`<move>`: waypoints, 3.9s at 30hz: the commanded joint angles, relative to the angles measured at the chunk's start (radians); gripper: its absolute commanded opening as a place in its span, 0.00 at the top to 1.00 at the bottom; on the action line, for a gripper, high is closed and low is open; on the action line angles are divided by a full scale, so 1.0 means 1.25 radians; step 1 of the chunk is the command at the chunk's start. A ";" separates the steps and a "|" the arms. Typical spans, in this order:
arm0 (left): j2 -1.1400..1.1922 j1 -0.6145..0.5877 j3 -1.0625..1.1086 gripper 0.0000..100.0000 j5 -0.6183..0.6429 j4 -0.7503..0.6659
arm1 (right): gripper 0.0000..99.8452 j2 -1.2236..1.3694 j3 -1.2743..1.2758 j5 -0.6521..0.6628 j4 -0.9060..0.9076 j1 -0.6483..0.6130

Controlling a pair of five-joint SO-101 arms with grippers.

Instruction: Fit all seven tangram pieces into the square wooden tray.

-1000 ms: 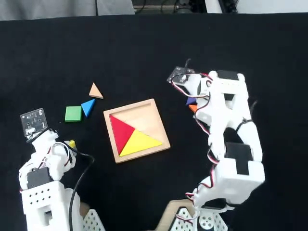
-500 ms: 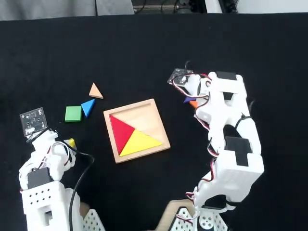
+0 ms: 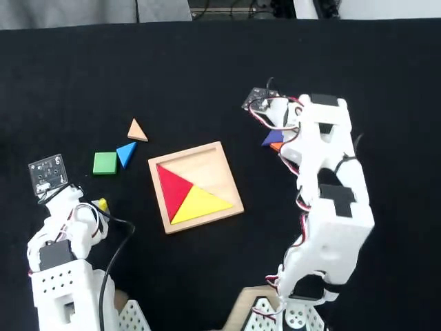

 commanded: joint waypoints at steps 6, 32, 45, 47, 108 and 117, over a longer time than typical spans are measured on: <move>-0.006 -0.002 -0.006 0.79 -0.009 -0.014 | 0.81 0.127 -0.163 0.009 0.090 -0.004; -0.006 -0.001 -0.006 0.79 -0.010 -0.014 | 0.99 0.125 -0.369 -0.444 0.459 0.004; -0.006 -0.001 0.001 0.79 -0.010 -0.014 | 0.99 0.188 -0.343 -1.097 0.390 -0.191; -0.006 -0.001 0.001 0.79 -0.010 -0.014 | 0.99 0.199 -0.343 -1.099 0.371 -0.190; -0.006 0.029 0.010 0.79 -0.012 -0.014 | 0.66 -0.284 -0.036 -0.637 0.389 -0.145; -0.006 0.029 0.012 0.79 -0.012 -0.014 | 0.76 -0.309 0.217 -0.627 0.265 -0.281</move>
